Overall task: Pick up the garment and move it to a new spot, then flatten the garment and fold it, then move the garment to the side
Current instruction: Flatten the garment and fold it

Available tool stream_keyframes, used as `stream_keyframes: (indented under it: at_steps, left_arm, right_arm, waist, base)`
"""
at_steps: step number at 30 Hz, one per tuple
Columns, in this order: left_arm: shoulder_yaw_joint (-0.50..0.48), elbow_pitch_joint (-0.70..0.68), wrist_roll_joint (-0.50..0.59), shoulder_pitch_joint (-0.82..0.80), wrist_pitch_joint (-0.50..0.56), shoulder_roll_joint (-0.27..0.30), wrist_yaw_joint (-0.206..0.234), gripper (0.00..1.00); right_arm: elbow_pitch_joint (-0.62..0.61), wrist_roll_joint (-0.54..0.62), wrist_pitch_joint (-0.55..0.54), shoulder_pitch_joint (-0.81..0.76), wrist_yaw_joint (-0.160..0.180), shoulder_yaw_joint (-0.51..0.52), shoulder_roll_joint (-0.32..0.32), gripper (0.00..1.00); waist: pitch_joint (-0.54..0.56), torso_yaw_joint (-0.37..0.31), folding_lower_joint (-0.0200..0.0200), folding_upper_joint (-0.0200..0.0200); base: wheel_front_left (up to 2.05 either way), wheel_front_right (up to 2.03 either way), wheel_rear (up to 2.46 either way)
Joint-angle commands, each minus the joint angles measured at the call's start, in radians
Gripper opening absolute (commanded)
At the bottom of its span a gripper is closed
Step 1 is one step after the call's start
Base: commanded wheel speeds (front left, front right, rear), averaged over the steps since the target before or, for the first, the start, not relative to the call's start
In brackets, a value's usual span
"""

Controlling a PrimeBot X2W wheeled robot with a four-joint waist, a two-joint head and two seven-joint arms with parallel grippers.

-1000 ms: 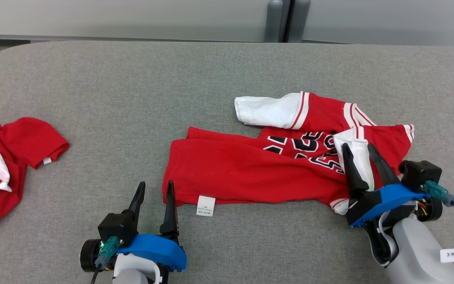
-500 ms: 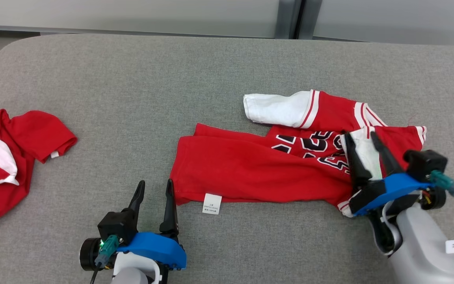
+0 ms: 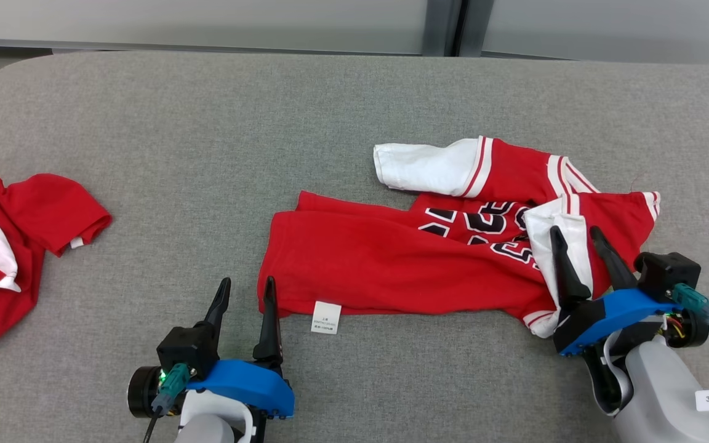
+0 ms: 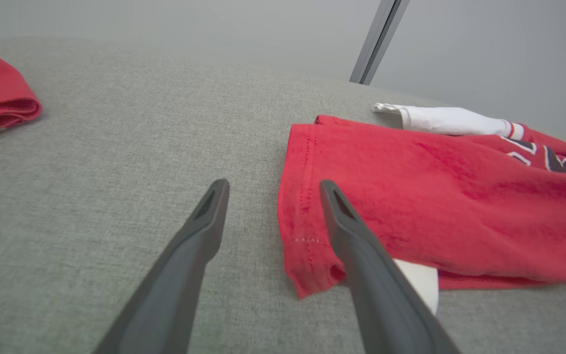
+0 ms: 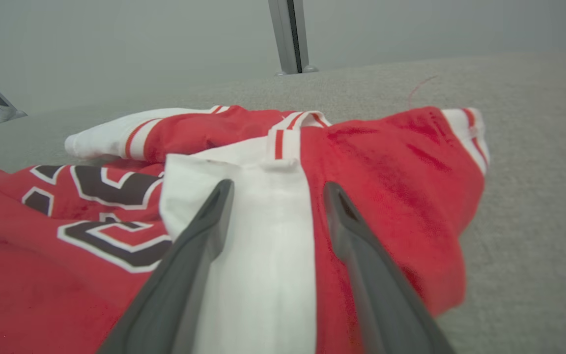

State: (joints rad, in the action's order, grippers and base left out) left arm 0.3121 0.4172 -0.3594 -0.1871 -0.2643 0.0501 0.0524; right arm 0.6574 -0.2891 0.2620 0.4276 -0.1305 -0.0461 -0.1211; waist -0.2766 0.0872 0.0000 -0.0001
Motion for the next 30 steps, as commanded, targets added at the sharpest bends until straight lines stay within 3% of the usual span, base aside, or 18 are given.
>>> stream_keyframes:
  at_steps: [1, 3, 4, 5, 6, 7, 16, 24, 28, 29, 30]
  left_arm:
    - [0.002, 0.001, 0.003, -0.015, 0.0, 0.0, -0.002, 1.0]
    - [-0.001, 0.002, 0.004, -0.017, 0.0, 0.0, -0.001, 1.0]
    - [-0.002, 0.003, 0.003, -0.018, 0.0, 0.0, 0.001, 1.0]
    - [-0.003, 0.003, 0.002, -0.018, 0.0, 0.0, 0.002, 1.0]
    - [-0.003, 0.004, 0.002, -0.018, 0.0, 0.0, 0.002, 1.0]
    - [-0.003, 0.005, 0.001, -0.017, 0.0, 0.0, 0.003, 1.0]
    - [-0.017, 0.011, 0.002, -0.009, 0.0, 0.0, 0.004, 1.0]
    - [-0.05, 0.019, 0.015, 0.019, 0.0, 0.0, -0.005, 1.0]
    - [-0.066, 0.023, 0.015, 0.036, 0.0, 0.0, -0.003, 1.0]
    - [-0.071, 0.028, 0.015, 0.044, 0.0, 0.0, -0.003, 1.0]
    - [-0.075, 0.029, 0.016, 0.042, 0.0, 0.0, -0.002, 1.0]
  right_arm:
    - [0.003, 0.01, 0.004, 0.016, 0.0, -0.001, 0.002, 0.91]
    - [0.005, 0.021, 0.004, 0.021, 0.0, -0.008, 0.001, 0.69]
    - [0.005, 0.025, 0.004, 0.022, 0.0, -0.008, 0.001, 0.49]
    - [0.004, 0.027, 0.004, 0.025, 0.0, -0.009, 0.001, 0.4]
    - [0.002, 0.028, 0.004, 0.029, 0.0, -0.009, 0.002, 0.24]
    - [0.0, 0.031, 0.004, 0.032, 0.0, -0.009, 0.003, 0.0]
    - [-0.031, 0.021, 0.004, 0.034, 0.0, 0.026, 0.009, 0.0]
    - [-0.146, -0.038, 0.004, -0.062, 0.0, 0.11, 0.023, 0.0]
    - [-0.135, -0.015, 0.004, -0.123, 0.0, 0.17, 0.019, 0.0]
    - [-0.113, 0.016, 0.004, -0.151, 0.0, 0.219, 0.019, 0.81]
    - [-0.112, 0.04, 0.004, -0.157, 0.0, 0.238, 0.02, 1.0]
  waist:
    - [-0.004, 0.003, 0.0, 0.0001]
    - [-0.007, 0.005, 0.0, 0.0001]
    - [-0.009, 0.007, 0.0, 0.0001]
    - [-0.01, 0.008, 0.0, 0.0001]
    - [-0.011, 0.009, 0.0, 0.0001]
    - [-0.012, 0.009, 0.0, 0.0001]
    - [0.001, -0.011, 0.0, 0.0001]
    - [0.071, -0.103, 0.0, 0.0001]
    - [0.106, -0.151, 0.0, 0.0001]
    - [0.121, -0.164, 0.0, 0.0001]
    - [0.126, -0.168, 0.0, 0.0001]
  base:
    - [0.0, 0.0, 0.0]
    - [0.0, 0.0, 0.0]
    - [0.0, 0.0, 0.0]
    - [0.0, 0.0, 0.0]
    - [0.0, 0.0, 0.0]
    - [0.0, 0.0, 0.0]
    - [0.0, 0.0, 0.0]
    - [0.0, 0.0, 0.0]
    - [0.0, 0.0, 0.0]
    - [0.0, 0.0, 0.0]
    - [0.0, 0.0, 0.0]
